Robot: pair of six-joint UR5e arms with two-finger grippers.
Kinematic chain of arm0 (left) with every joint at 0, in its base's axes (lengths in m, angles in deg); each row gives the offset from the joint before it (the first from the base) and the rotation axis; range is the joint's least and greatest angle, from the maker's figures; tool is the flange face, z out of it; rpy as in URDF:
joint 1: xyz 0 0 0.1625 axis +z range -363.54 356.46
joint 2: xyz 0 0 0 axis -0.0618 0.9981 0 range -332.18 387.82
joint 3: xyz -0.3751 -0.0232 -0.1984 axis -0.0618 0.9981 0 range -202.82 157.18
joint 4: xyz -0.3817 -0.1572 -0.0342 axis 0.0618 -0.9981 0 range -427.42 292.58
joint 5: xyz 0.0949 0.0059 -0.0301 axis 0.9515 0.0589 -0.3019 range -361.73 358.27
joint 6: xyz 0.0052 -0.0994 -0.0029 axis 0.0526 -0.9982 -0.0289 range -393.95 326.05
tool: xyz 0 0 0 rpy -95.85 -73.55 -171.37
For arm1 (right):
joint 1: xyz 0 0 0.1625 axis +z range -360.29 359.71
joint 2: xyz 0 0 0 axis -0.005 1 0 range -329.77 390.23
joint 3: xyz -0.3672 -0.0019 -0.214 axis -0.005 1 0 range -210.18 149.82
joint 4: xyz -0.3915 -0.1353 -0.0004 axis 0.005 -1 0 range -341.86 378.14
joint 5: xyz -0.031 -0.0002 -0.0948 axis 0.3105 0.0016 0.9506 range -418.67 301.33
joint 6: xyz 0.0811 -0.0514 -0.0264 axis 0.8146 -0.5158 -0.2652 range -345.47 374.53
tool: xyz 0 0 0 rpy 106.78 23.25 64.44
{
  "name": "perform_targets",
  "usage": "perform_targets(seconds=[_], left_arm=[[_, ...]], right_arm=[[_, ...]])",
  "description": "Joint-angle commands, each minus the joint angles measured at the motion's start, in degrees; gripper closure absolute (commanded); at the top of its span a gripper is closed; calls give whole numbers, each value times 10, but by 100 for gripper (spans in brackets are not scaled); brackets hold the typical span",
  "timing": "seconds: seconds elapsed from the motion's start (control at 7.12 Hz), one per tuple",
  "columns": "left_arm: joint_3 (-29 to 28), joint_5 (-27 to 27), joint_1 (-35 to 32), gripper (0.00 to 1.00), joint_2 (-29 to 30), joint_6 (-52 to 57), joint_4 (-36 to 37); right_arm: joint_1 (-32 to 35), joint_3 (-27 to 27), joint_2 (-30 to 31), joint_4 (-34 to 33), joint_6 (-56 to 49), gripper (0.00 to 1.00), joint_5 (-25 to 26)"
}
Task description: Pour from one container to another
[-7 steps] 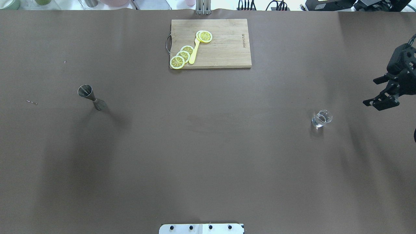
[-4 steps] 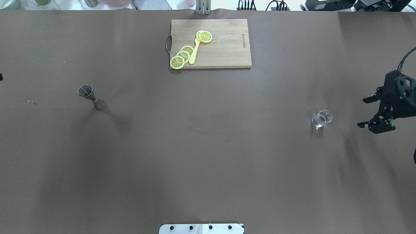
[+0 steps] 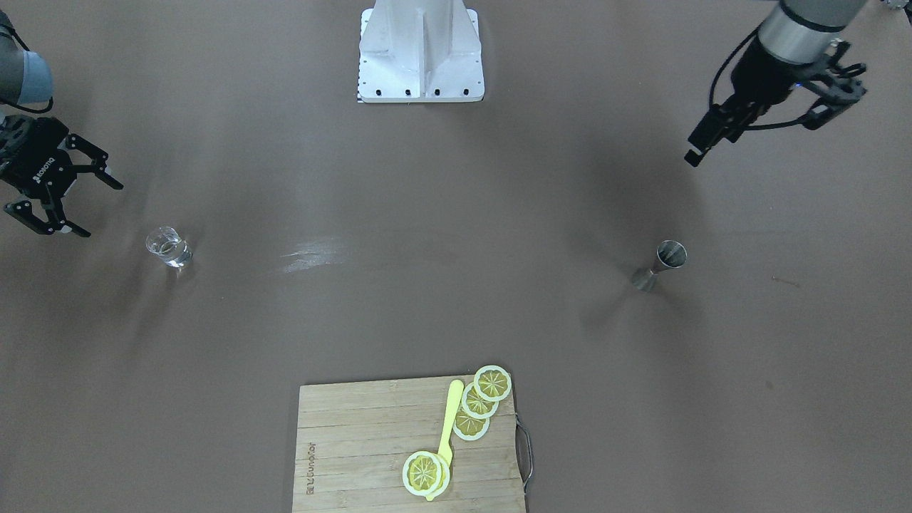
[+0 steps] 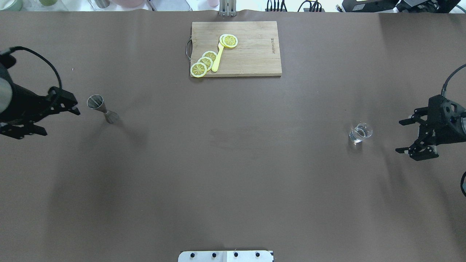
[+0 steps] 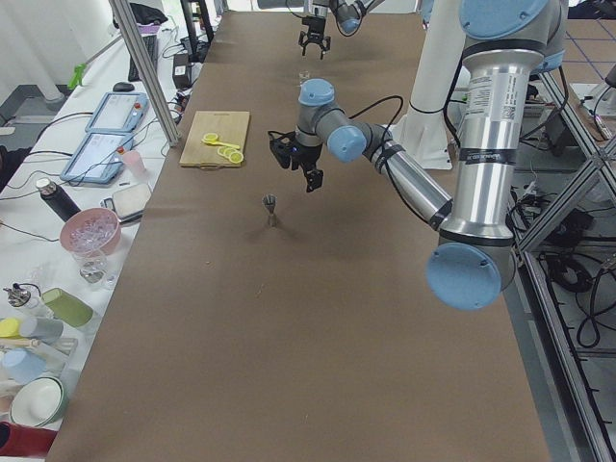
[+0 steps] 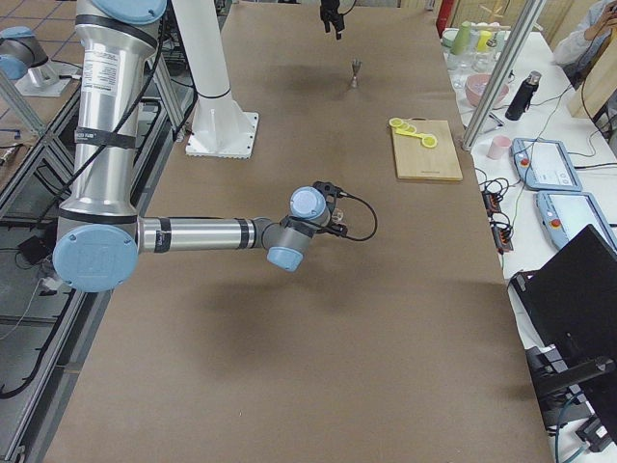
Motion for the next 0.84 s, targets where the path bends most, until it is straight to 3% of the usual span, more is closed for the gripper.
perform_targets(seconds=[0.0, 0.14, 0.42, 0.7], left_arm=[[1, 140, 125, 2, 26, -86, -3], [2, 179, 148, 2, 27, -93, -5], [-9, 346, 194, 2, 1, -91, -13], [-44, 450, 224, 2, -33, -89, -89]], right_arm=[[-10, 21, -16, 19, 38, 0, -1], [-13, 22, -28, 19, 69, 0, 0], [-20, 34, -46, 19, 94, 0, 3], [-24, 52, -59, 21, 96, 0, 14]])
